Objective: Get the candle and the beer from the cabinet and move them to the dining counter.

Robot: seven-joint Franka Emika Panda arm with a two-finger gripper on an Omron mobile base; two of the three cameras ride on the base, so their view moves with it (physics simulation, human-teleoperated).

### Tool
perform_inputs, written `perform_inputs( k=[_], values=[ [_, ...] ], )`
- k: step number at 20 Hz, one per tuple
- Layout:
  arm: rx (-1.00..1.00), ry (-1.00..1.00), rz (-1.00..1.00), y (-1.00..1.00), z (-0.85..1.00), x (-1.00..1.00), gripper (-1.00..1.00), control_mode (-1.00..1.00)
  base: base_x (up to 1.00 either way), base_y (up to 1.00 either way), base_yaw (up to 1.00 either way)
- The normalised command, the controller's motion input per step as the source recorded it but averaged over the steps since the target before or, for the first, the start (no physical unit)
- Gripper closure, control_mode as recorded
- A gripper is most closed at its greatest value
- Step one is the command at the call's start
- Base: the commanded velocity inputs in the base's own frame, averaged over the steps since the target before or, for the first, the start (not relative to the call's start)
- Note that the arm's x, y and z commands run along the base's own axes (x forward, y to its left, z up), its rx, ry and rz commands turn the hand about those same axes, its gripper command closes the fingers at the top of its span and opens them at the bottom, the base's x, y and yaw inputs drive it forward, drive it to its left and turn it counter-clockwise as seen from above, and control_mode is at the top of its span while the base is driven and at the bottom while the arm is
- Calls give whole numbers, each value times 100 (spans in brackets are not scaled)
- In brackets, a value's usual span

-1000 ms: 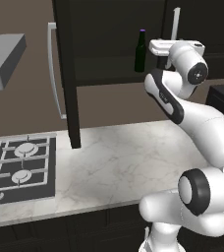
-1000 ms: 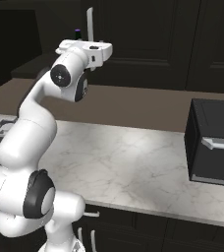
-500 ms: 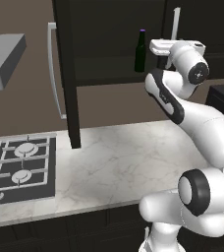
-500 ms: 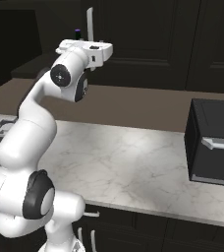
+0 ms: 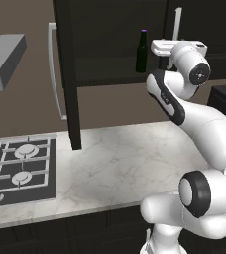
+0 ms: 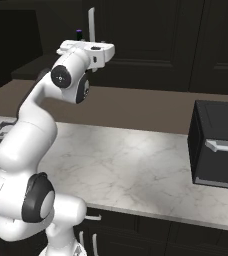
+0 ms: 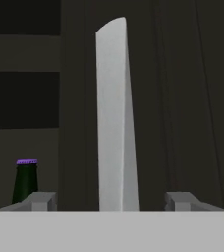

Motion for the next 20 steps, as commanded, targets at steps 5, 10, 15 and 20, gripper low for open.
perform_inputs(
  k=[5,10,15,20],
  values=[
    [0,0,0,0,0,0,100,-100,0,0,0],
    [0,0,0,-2,0,0,100,-100,0,0,0],
    [0,0,0,-29,0,-12,100,-100,0,0,0],
    [0,0,0,-40,0,-19,100,-100,0,0,0]
  ],
)
